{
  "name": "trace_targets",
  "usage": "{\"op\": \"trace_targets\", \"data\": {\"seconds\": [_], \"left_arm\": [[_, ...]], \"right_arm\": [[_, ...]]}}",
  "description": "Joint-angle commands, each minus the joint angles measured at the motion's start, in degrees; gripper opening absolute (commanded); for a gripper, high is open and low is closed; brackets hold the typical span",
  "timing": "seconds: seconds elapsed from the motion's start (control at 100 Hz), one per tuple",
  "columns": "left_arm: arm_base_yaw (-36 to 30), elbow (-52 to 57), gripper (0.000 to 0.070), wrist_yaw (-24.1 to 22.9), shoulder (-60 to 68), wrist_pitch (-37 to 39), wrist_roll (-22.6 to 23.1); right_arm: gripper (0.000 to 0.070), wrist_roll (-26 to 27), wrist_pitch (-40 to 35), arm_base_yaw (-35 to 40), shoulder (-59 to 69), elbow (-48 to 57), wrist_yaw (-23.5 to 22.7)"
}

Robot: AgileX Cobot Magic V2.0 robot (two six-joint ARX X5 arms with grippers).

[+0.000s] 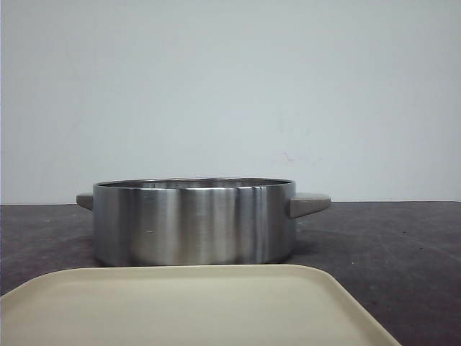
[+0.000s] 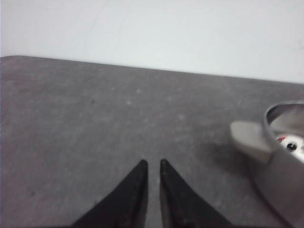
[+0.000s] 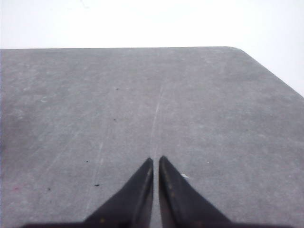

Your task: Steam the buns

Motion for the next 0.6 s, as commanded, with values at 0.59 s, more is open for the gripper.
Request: {"op": "trace_targets", "data": {"seconds": [0.59], "left_arm": [[2.4,-1.1,0.0,0.3,-1.4,-5.6,4.4]], "right_arm": [[0.0013,0.3,0.7,0.0,0.0,-0.2,0.2]]}}
